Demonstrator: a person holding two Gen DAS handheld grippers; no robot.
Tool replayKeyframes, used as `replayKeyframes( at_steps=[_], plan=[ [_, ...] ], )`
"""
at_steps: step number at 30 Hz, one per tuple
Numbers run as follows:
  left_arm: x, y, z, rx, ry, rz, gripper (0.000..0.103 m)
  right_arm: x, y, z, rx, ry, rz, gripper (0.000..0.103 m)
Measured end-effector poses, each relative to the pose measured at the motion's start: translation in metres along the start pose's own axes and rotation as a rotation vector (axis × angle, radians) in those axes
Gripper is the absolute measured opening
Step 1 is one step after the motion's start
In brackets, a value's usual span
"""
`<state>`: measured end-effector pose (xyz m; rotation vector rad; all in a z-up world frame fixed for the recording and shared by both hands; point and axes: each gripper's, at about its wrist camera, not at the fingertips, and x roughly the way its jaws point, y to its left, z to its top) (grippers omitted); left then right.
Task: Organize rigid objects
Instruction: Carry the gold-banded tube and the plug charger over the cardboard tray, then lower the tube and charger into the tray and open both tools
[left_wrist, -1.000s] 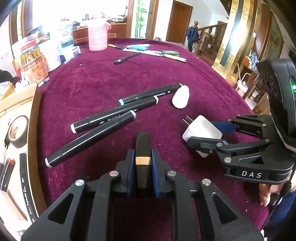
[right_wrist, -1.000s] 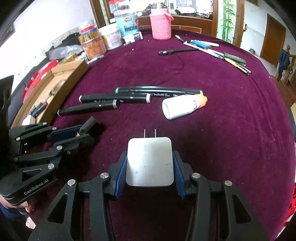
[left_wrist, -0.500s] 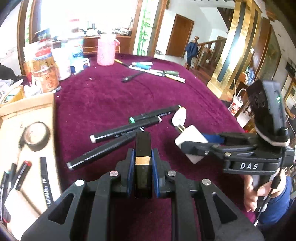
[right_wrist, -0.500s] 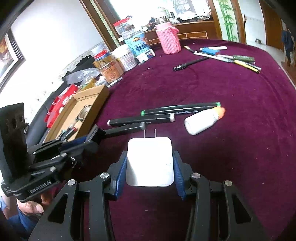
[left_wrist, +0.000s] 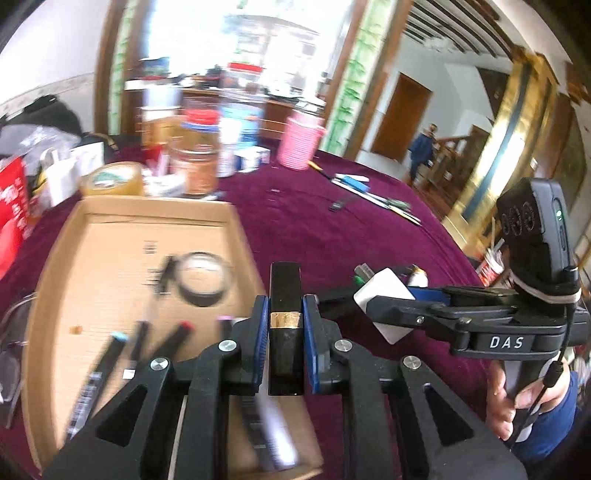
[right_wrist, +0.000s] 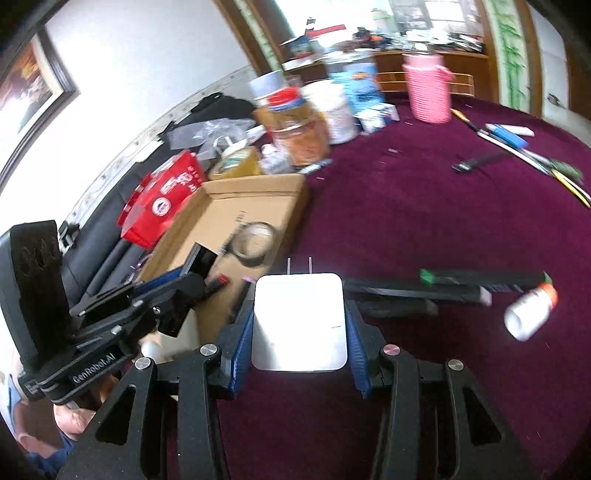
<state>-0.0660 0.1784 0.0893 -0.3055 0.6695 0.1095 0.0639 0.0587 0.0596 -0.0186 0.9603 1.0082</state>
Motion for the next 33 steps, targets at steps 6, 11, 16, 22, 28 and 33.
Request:
replayKeyframes(
  at_steps=[6, 11, 16, 22, 28, 33],
  plan=[
    [-0.007, 0.061, -0.005, -0.08, 0.015, 0.079, 0.015, 0.056, 0.046, 0.032, -0.041, 0.071, 0.045, 0.041],
    [-0.002, 0.099, -0.01, -0.133, 0.048, 0.123, 0.015, 0.098, 0.073, 0.055, -0.068, 0.121, 0.052, 0.041],
    [0.006, 0.119, -0.011, -0.176, 0.082, 0.112, 0.015, 0.141, 0.093, 0.077, -0.083, 0.162, 0.033, 0.041],
    [0.011, 0.126, -0.011, -0.217, 0.119, 0.105, 0.015, 0.184, 0.104, 0.088, -0.098, 0.226, -0.008, 0.041],
    [0.01, 0.128, -0.011, -0.227, 0.114, 0.114, 0.015, 0.196, 0.103, 0.086, -0.094, 0.243, -0.03, 0.041],
    [0.007, 0.128, -0.011, -0.246, 0.105, 0.116, 0.016, 0.197, 0.1, 0.087, -0.064, 0.24, -0.012, 0.043]
  ],
)
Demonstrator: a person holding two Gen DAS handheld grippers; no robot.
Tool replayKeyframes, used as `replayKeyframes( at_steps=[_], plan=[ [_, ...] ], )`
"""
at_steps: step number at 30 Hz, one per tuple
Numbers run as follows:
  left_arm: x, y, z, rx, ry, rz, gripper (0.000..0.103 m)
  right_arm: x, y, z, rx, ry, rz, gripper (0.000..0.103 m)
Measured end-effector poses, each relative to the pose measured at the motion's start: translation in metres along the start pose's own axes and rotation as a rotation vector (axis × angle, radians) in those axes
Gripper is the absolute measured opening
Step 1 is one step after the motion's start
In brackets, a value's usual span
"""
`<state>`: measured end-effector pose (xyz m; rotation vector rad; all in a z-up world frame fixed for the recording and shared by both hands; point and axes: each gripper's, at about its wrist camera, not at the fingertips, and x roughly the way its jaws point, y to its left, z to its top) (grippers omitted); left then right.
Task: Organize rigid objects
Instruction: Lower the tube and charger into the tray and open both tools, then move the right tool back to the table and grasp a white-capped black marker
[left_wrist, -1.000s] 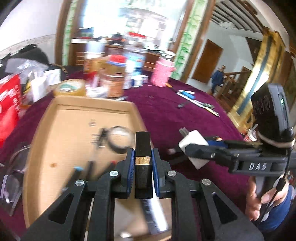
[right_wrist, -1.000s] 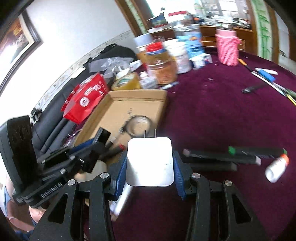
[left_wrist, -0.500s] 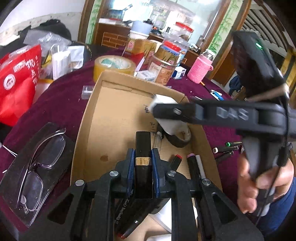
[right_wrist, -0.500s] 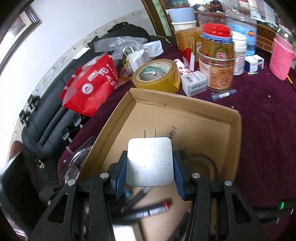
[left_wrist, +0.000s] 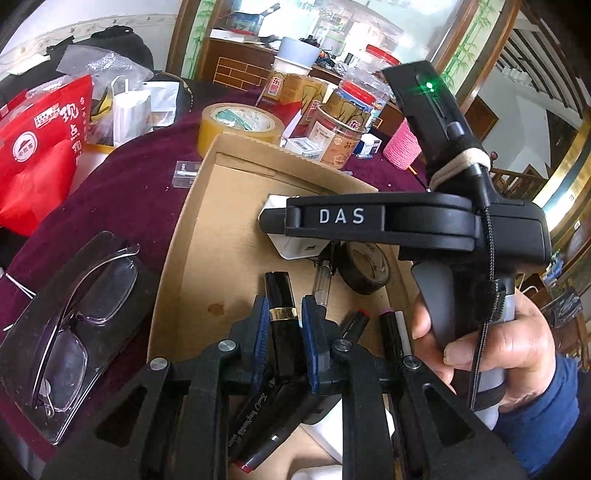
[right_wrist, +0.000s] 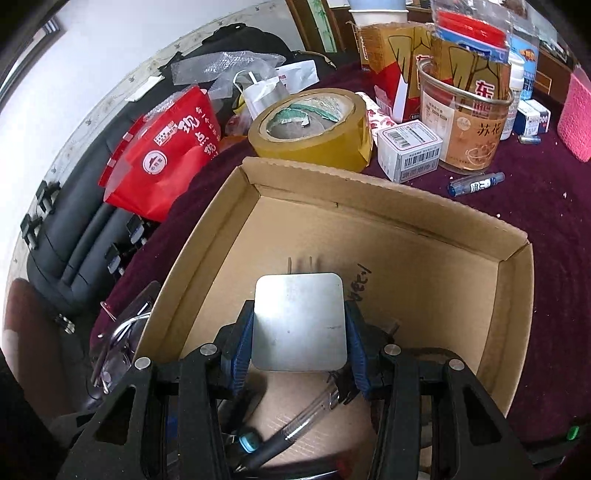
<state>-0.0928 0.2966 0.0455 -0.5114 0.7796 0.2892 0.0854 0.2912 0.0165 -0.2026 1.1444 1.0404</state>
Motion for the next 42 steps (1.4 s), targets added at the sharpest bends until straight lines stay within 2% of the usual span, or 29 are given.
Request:
replayKeyframes(
  at_steps=[4, 8, 12, 16, 18, 19, 21, 22, 23, 26, 29, 32, 33, 37, 38, 41, 42],
  plan=[
    [0.001, 0.0, -0.003, -0.01, 0.018, 0.008, 0.017, -0.009, -0.006, -0.002, 0.029, -0.003, 0.027, 0.053],
    [-0.006, -0.003, -0.004, -0.012, 0.006, 0.014, 0.017, -0.023, -0.008, -0.007, 0.035, -0.025, 0.044, 0.053],
    [-0.018, -0.015, -0.005, 0.015, -0.022, 0.026, 0.017, -0.065, -0.018, -0.029, 0.061, -0.111, 0.096, 0.053],
    [-0.03, -0.033, -0.007, 0.051, -0.051, 0.024, 0.017, -0.098, -0.058, -0.052, 0.132, -0.182, 0.094, 0.053],
    [-0.035, -0.045, -0.009, 0.074, -0.064, 0.022, 0.017, -0.104, -0.074, -0.056, 0.16, -0.187, 0.074, 0.053],
    [-0.036, -0.05, -0.011, 0.084, -0.066, 0.018, 0.017, -0.109, -0.104, -0.062, 0.218, -0.178, 0.024, 0.053],
    [-0.038, -0.063, -0.014, 0.103, -0.07, 0.005, 0.019, -0.106, -0.132, -0.067, 0.263, -0.132, -0.034, 0.053],
    [-0.038, -0.069, -0.015, 0.116, -0.068, 0.001, 0.024, -0.104, -0.144, -0.07, 0.285, -0.116, -0.05, 0.053],
    [-0.039, -0.076, -0.017, 0.132, -0.069, -0.003, 0.028, -0.101, -0.157, -0.074, 0.306, -0.099, -0.059, 0.053],
    [-0.039, -0.093, -0.021, 0.167, -0.066, -0.015, 0.029, -0.093, -0.181, -0.086, 0.341, -0.039, -0.034, 0.054],
    [-0.037, -0.106, -0.024, 0.201, -0.057, -0.019, 0.029, -0.098, -0.179, -0.09, 0.319, -0.049, -0.032, 0.054],
    [-0.038, -0.116, -0.028, 0.228, -0.051, -0.017, 0.029, -0.105, -0.166, -0.1, 0.258, 0.0, 0.004, 0.055],
    [-0.039, -0.119, -0.03, 0.237, -0.05, -0.018, 0.029, -0.107, -0.161, -0.114, 0.217, 0.043, 0.009, 0.055],
    [-0.039, -0.132, -0.036, 0.276, -0.042, -0.033, 0.029, -0.124, -0.155, -0.146, 0.15, 0.079, -0.004, 0.056],
    [-0.037, -0.136, -0.038, 0.283, -0.03, -0.049, 0.029, -0.136, -0.155, -0.169, 0.125, 0.103, 0.011, 0.056],
    [-0.029, -0.147, -0.044, 0.28, 0.018, -0.122, 0.029, -0.149, -0.158, -0.186, 0.104, 0.11, 0.052, 0.056],
    [-0.025, -0.152, -0.046, 0.275, 0.038, -0.149, 0.029, -0.164, -0.166, -0.196, 0.11, 0.066, 0.08, 0.056]
  ],
)
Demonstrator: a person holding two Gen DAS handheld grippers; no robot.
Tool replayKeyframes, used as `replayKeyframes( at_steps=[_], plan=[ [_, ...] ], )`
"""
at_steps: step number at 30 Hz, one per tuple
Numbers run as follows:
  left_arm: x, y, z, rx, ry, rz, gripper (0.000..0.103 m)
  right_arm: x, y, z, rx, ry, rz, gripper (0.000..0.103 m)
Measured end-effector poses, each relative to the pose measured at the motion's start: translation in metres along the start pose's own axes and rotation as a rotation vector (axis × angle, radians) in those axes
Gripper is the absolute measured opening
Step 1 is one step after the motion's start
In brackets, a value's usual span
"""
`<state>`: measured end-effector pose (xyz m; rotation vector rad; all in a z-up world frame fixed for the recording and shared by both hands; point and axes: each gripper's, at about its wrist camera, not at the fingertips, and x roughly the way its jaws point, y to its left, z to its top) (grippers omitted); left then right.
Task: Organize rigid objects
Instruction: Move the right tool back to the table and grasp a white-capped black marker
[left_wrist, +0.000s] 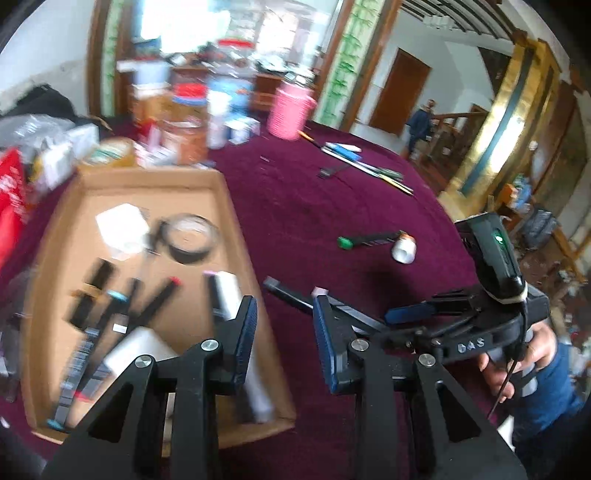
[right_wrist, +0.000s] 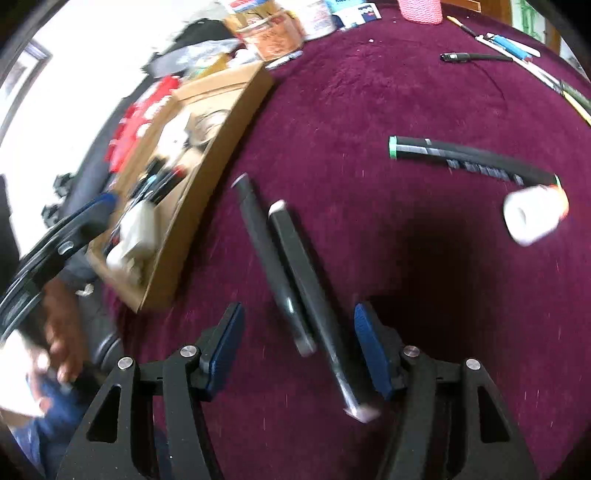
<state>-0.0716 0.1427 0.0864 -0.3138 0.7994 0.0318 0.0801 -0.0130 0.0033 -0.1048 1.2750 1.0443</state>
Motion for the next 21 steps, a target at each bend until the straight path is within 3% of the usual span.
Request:
replayKeyframes(
  at_steps=[3, 5, 7, 9, 10, 12, 16, 17, 19, 21],
  plan=[
    [0.017, -0.016, -0.003, -0.023, 0.045, -0.079, 0.029, -0.016, -0.009, 0.003, -0.028, -0.101, -0.067, 0.056],
    [0.029, -0.027, -0.004, -0.024, 0.075, -0.088, 0.029, -0.012, -0.007, 0.006, -0.067, -0.114, -0.093, 0.056],
    [0.036, -0.035, -0.004, -0.025, 0.092, -0.068, 0.029, -0.003, 0.001, 0.006, -0.121, -0.11, -0.1, 0.052],
    [0.038, -0.039, -0.004, -0.021, 0.098, -0.054, 0.029, 0.004, 0.001, 0.003, -0.144, -0.104, -0.14, 0.037],
    [0.037, -0.04, -0.003, -0.021, 0.096, -0.047, 0.029, 0.007, 0.0, 0.0, -0.148, -0.105, -0.148, 0.036],
    [0.039, -0.041, -0.002, -0.021, 0.094, -0.027, 0.029, 0.008, -0.002, 0.001, -0.15, -0.106, -0.114, 0.035],
    [0.044, -0.042, -0.002, -0.031, 0.092, -0.02, 0.029, 0.023, 0.009, -0.005, -0.229, -0.118, -0.172, 0.035],
    [0.046, -0.042, -0.002, -0.038, 0.093, -0.018, 0.029, 0.025, 0.012, -0.005, -0.253, -0.126, -0.212, 0.032],
    [0.051, -0.041, -0.004, -0.046, 0.104, -0.015, 0.029, 0.022, 0.012, -0.01, -0.261, -0.137, -0.284, 0.015],
    [0.055, -0.04, -0.006, -0.063, 0.116, -0.018, 0.029, 0.014, 0.002, -0.011, -0.21, -0.155, -0.315, 0.012]
  ],
)
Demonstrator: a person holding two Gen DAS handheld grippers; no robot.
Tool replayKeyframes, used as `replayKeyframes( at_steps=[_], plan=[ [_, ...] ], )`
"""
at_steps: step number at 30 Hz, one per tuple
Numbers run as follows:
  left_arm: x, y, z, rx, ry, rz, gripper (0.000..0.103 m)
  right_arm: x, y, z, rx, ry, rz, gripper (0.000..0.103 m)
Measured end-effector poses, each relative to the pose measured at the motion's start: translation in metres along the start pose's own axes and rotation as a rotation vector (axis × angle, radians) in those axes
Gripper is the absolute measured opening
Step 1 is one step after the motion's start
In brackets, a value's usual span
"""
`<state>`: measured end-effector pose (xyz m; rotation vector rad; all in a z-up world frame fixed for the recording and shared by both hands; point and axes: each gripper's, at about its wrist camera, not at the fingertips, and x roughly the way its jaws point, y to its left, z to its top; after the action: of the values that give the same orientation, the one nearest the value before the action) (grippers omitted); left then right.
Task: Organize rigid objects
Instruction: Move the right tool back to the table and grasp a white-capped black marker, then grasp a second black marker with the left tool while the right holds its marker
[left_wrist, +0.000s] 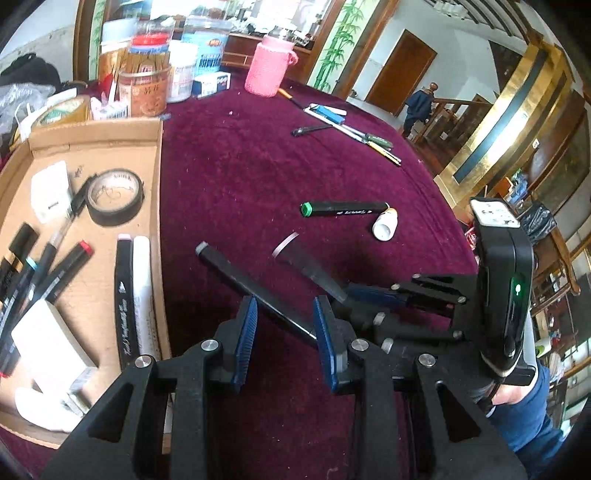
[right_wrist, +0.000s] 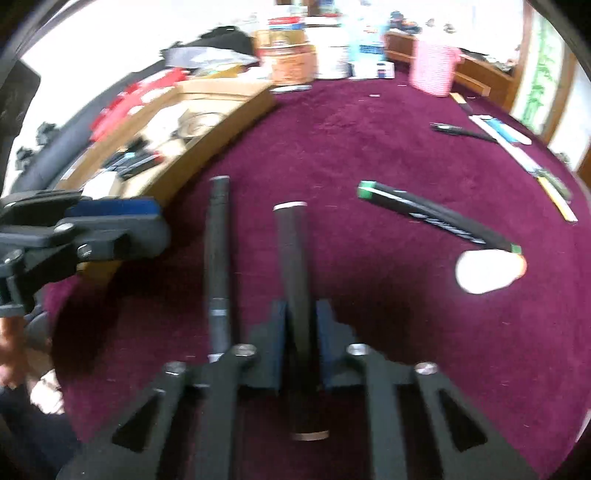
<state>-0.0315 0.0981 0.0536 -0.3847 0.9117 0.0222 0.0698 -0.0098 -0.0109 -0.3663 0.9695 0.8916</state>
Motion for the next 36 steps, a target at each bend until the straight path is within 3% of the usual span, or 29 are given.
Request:
replayKeyframes(
  at_steps=[2, 6, 11, 17, 21, 25, 26, 36],
  plan=[
    [0.005, -0.001, -0.001, -0.009, 0.02, -0.005, 0.029, -0.004, -0.017, -0.001, 0.068, -0.019, -0.034, 0.012],
    [0.016, -0.004, 0.003, -0.055, 0.052, -0.011, 0.029, -0.009, -0.035, -0.002, 0.17, -0.033, 0.029, 0.012],
    [0.039, -0.003, 0.008, -0.121, 0.086, 0.051, 0.029, -0.01, -0.044, -0.005, 0.205, -0.028, 0.077, 0.012],
    [0.056, -0.004, 0.011, -0.105, 0.091, 0.133, 0.029, -0.01, -0.043, -0.007, 0.205, -0.027, 0.103, 0.012],
    [0.061, -0.019, 0.01, 0.034, 0.077, 0.166, 0.029, -0.01, -0.043, -0.008, 0.205, -0.027, 0.102, 0.012],
    [0.063, -0.049, -0.007, 0.227, 0.088, 0.149, 0.013, -0.009, -0.043, -0.009, 0.208, -0.027, 0.097, 0.012],
    [0.063, -0.054, -0.009, 0.257, 0.088, 0.156, 0.013, -0.009, -0.043, -0.009, 0.21, -0.028, 0.098, 0.012],
    [0.062, -0.057, -0.014, 0.324, 0.073, 0.162, 0.013, -0.009, -0.037, -0.01, 0.176, -0.037, 0.06, 0.013]
  ],
)
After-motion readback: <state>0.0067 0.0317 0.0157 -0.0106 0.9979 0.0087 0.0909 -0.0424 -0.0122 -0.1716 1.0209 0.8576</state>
